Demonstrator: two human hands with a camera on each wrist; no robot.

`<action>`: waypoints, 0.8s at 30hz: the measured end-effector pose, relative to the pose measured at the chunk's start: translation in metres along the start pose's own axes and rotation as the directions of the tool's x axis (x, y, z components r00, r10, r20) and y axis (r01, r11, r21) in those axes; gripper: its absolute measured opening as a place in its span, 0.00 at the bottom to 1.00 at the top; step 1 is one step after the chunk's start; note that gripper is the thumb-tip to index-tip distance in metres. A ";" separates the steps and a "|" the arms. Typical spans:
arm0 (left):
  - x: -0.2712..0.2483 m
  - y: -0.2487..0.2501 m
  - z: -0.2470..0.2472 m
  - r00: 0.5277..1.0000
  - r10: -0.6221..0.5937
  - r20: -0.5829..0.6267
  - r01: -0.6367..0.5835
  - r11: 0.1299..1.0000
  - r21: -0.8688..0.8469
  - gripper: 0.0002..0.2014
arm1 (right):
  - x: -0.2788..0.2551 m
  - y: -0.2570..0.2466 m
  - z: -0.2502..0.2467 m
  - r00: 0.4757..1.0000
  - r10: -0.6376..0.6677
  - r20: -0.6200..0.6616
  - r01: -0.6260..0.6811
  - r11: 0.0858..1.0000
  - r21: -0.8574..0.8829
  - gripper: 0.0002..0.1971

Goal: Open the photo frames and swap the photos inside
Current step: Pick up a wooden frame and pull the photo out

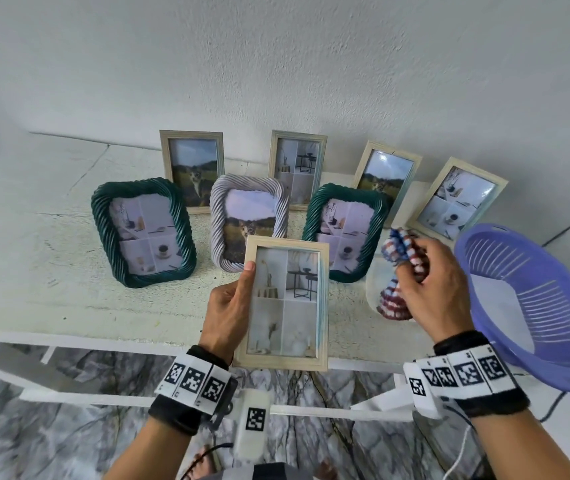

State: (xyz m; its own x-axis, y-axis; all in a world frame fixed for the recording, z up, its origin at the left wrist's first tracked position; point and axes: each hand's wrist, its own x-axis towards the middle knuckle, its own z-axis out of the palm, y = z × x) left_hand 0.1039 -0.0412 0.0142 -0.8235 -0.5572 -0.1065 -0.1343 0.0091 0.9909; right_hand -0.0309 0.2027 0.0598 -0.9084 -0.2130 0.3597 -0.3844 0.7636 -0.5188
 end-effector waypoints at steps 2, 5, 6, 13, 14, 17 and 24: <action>0.001 0.000 -0.001 1.000 -0.006 -0.001 0.006 1.000 -0.012 0.31 | 0.008 0.016 0.008 0.992 0.108 -0.060 -0.112 0.992 -0.058 0.12; 0.001 0.000 0.000 1.000 -0.011 0.007 0.011 1.000 -0.017 0.29 | 0.017 0.044 0.027 0.978 0.206 -0.040 -0.209 0.969 -0.133 0.12; 0.000 0.001 0.000 1.000 -0.010 0.008 0.010 1.000 -0.015 0.28 | 0.019 0.053 0.034 0.969 0.247 0.010 -0.242 0.956 -0.165 0.12; -0.003 0.003 -0.001 1.000 -0.003 -0.011 0.003 1.000 -0.014 0.27 | 0.010 0.070 0.050 0.923 0.319 0.215 -0.206 0.881 -0.426 0.19; -0.004 0.004 -0.002 1.000 0.010 -0.013 -0.010 1.000 -0.001 0.27 | 0.007 0.065 0.048 0.933 0.304 0.194 -0.192 0.874 -0.446 0.18; -0.005 0.007 -0.003 1.000 0.017 -0.014 -0.017 1.000 0.001 0.27 | -0.008 0.039 0.041 0.991 0.105 0.079 -0.085 0.971 -0.222 0.14; -0.008 0.022 0.009 0.998 -0.004 0.062 0.013 0.990 -0.137 0.24 | -0.053 -0.032 0.046 0.771 -0.101 0.629 -0.467 0.582 0.666 0.11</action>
State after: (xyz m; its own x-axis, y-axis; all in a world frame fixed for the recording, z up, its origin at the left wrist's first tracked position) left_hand 0.1030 -0.0289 0.0363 -0.8557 -0.5044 -0.1155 -0.0680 -0.1117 0.9914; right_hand 0.0220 0.1614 0.0222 -0.7650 -0.6243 -0.1582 0.0913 0.1381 -0.9862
